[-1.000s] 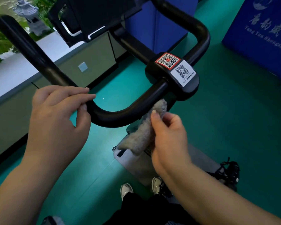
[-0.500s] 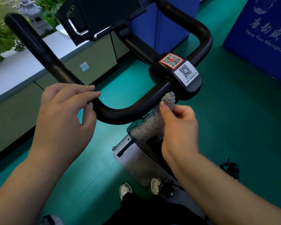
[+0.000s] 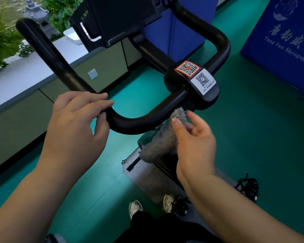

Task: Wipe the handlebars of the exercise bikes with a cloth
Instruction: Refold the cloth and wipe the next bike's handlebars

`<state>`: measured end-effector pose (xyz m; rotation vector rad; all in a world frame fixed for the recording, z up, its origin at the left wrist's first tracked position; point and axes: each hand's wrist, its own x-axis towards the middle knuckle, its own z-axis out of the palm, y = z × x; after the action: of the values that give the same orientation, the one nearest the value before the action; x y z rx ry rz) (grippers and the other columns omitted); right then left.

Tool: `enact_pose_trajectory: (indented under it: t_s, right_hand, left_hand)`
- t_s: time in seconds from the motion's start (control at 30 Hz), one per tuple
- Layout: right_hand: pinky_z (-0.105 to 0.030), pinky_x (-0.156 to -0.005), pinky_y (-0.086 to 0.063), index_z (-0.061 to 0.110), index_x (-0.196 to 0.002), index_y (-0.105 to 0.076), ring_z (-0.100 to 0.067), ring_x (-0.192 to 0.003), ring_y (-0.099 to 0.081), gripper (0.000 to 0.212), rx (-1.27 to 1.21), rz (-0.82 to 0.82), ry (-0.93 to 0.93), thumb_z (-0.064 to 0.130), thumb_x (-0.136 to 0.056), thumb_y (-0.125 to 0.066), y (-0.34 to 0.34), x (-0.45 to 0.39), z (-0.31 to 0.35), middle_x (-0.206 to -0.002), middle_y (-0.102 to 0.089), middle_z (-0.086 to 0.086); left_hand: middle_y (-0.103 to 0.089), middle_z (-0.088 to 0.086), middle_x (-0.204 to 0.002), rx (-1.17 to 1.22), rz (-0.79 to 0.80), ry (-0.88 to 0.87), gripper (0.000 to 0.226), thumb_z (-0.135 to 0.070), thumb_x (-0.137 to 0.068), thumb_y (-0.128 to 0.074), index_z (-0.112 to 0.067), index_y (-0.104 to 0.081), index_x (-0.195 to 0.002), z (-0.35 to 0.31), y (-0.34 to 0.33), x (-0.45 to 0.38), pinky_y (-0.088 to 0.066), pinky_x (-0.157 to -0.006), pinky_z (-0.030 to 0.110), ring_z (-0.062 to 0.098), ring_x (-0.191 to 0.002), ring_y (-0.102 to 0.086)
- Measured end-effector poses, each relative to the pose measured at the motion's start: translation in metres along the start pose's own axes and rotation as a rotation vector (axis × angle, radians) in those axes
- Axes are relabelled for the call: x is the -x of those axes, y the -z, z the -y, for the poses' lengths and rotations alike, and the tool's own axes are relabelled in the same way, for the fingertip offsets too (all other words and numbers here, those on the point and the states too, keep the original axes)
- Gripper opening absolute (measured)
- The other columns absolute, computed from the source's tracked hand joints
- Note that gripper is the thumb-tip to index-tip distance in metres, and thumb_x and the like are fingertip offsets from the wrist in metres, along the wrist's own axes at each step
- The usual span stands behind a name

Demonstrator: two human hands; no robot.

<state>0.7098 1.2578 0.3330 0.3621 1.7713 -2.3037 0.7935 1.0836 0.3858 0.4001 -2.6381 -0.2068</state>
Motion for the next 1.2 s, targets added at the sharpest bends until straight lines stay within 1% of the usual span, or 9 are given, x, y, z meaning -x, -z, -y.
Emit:
enact_pose_trajectory:
  t_s: [0.13,0.27,0.43,0.53,0.67,0.8,0.97,1.13,1.2]
  right_hand:
    - [-0.048,-0.087,-0.056,0.013,-0.095,-0.071,-0.025,-0.092,-0.070,0.013,-0.068,-0.045,-0.053,0.007,-0.084,-0.069,-0.006,-0.008,0.007,-0.090,-0.074,-0.007]
    - [-0.058,-0.085,-0.053,0.017,-0.083,-0.067,-0.020,-0.080,-0.065,0.007,-0.091,-0.105,-0.029,0.010,-0.085,-0.069,-0.009,-0.025,0.015,-0.085,-0.070,-0.008]
    - [-0.053,-0.082,-0.056,0.019,-0.081,-0.067,-0.022,-0.083,-0.069,0.009,-0.075,-0.001,-0.107,0.011,-0.085,-0.069,-0.009,0.003,-0.001,-0.083,-0.072,-0.004]
    - [-0.055,-0.089,-0.052,0.014,-0.085,-0.065,-0.030,-0.094,-0.069,0.006,-0.133,-0.090,-0.098,0.009,-0.086,-0.068,-0.009,-0.017,0.008,-0.093,-0.072,-0.011]
    - [-0.055,-0.089,-0.052,0.020,-0.078,-0.065,-0.022,-0.086,-0.066,0.012,-0.136,-0.102,-0.065,0.011,-0.086,-0.068,-0.010,-0.023,0.011,-0.090,-0.070,-0.009]
    - [-0.055,-0.087,-0.053,0.016,-0.078,-0.064,-0.022,-0.081,-0.065,0.012,-0.101,0.026,-0.154,0.008,-0.086,-0.066,-0.014,0.014,-0.003,-0.080,-0.069,-0.005]
    - [-0.050,-0.089,-0.054,0.012,-0.084,-0.062,-0.027,-0.094,-0.068,0.007,-0.179,-0.085,-0.130,0.006,-0.088,-0.064,-0.014,-0.008,0.012,-0.095,-0.070,-0.013]
    - [-0.046,-0.081,-0.058,0.012,-0.082,-0.059,-0.025,-0.085,-0.068,0.009,-0.175,-0.039,-0.178,0.007,-0.088,-0.064,-0.020,0.021,-0.002,-0.089,-0.068,-0.011]
    - [-0.037,-0.071,-0.059,0.010,-0.083,-0.057,-0.020,-0.077,-0.066,0.009,-0.201,0.016,-0.220,0.005,-0.087,-0.063,-0.026,0.039,-0.010,-0.085,-0.066,-0.010]
  left_hand:
    - [-0.067,-0.004,-0.112,0.007,0.002,0.003,0.031,-0.016,-0.086,-0.051,-0.015,-0.071,-0.110,0.000,0.001,-0.001,-0.019,-0.103,0.012,0.028,-0.110,-0.053]
    - [-0.067,-0.003,-0.112,0.013,-0.003,0.003,0.031,-0.016,-0.086,-0.051,-0.015,-0.071,-0.110,-0.001,0.001,0.000,-0.019,-0.103,0.013,0.029,-0.111,-0.052]
    - [-0.067,-0.003,-0.111,0.020,-0.016,0.003,0.031,-0.015,-0.086,-0.051,-0.014,-0.071,-0.109,-0.001,0.000,0.001,-0.018,-0.103,0.012,0.030,-0.110,-0.054]
    - [-0.067,-0.003,-0.110,0.025,-0.018,-0.001,0.030,-0.015,-0.085,-0.052,-0.013,-0.071,-0.108,-0.001,0.000,0.000,-0.017,-0.104,0.011,0.030,-0.109,-0.054]
    - [-0.067,-0.003,-0.110,0.035,-0.030,-0.009,0.029,-0.014,-0.085,-0.052,-0.013,-0.072,-0.107,0.001,0.000,0.000,-0.017,-0.104,0.011,0.030,-0.109,-0.054]
    - [-0.067,-0.002,-0.111,0.045,-0.042,-0.027,0.029,-0.013,-0.086,-0.053,-0.012,-0.071,-0.107,0.002,-0.001,0.001,-0.018,-0.104,0.012,0.029,-0.107,-0.053]
    - [-0.067,-0.003,-0.110,0.050,-0.022,-0.066,0.028,-0.016,-0.087,-0.053,-0.014,-0.071,-0.108,0.008,0.001,-0.002,-0.016,-0.103,0.009,0.028,-0.107,-0.052]
    - [-0.066,-0.005,-0.110,0.082,-0.030,-0.096,0.026,-0.018,-0.089,-0.055,-0.016,-0.071,-0.109,0.016,0.002,-0.002,-0.018,-0.101,0.008,0.025,-0.108,-0.050]
    - [-0.066,-0.006,-0.111,0.100,-0.038,-0.118,0.026,-0.017,-0.089,-0.056,-0.016,-0.071,-0.109,0.019,0.001,-0.002,-0.020,-0.101,0.010,0.025,-0.107,-0.050]
